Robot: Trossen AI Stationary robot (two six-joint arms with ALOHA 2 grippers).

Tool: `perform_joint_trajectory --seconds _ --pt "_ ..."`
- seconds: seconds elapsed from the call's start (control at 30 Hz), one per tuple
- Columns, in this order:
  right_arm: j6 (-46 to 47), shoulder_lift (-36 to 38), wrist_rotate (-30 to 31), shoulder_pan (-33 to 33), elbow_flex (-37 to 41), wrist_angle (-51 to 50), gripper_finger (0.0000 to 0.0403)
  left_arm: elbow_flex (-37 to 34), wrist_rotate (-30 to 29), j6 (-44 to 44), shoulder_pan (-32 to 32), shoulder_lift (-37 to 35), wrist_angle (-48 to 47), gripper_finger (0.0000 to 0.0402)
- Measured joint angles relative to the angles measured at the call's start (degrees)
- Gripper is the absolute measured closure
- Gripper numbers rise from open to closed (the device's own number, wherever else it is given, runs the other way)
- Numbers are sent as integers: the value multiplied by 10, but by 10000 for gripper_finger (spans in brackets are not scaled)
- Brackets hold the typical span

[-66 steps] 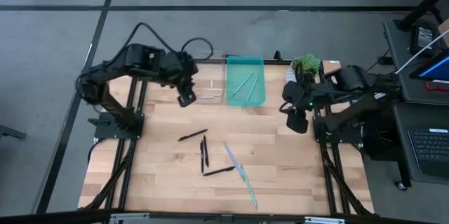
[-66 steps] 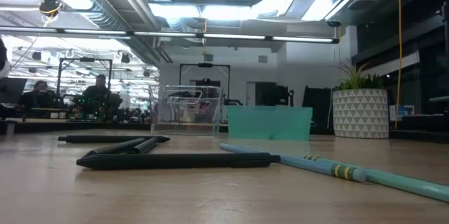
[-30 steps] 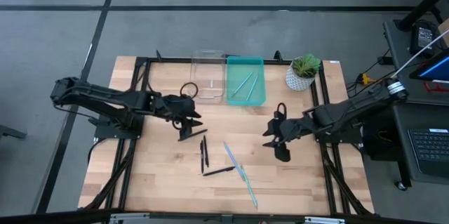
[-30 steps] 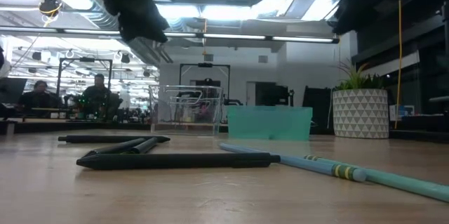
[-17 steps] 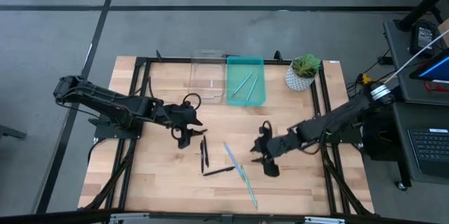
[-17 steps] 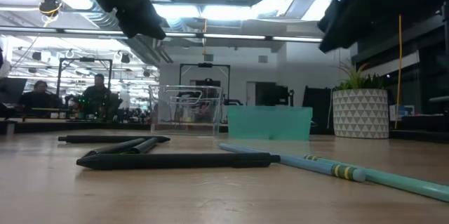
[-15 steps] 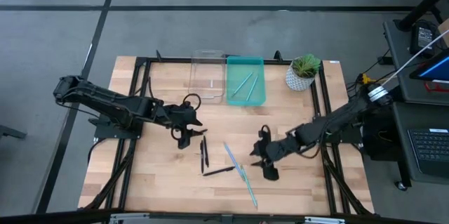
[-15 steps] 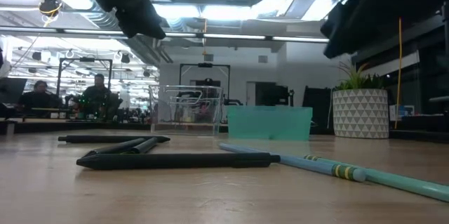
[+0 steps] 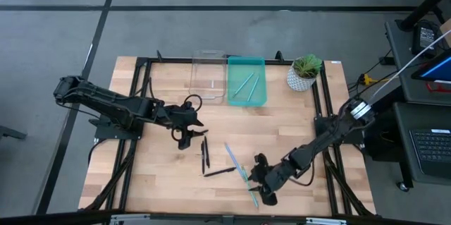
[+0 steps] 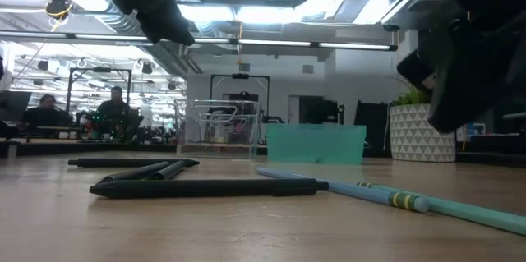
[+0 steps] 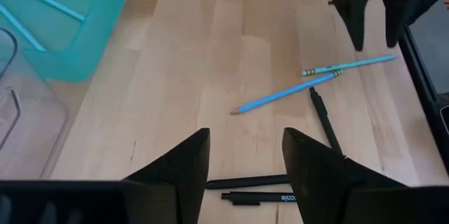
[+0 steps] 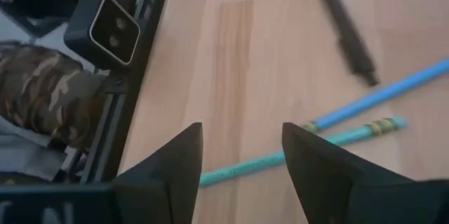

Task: Sort pens & pencils
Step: Put the light blue pencil into the light blue bin

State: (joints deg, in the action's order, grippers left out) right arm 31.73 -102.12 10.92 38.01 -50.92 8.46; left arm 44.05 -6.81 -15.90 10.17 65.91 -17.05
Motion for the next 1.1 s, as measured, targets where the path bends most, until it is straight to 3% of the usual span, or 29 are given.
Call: perform_joint_trajectory --seconds 0.27,0.53,0.73,0.93,1.1 --pt "-28 -58 2 1 -121 -187 206 0 0 0 0 0 1 228" --pt "-77 -96 4 1 -175 -224 206 0 -1 -2 0 0 6 228" --pt "8 -100 70 4 -176 -269 206 0 -2 -4 0 0 13 228" --pt "115 -100 74 4 -176 -270 206 0 -2 -4 0 0 14 228" --pt "146 -100 76 4 -176 -272 206 0 -2 -4 0 0 13 228"
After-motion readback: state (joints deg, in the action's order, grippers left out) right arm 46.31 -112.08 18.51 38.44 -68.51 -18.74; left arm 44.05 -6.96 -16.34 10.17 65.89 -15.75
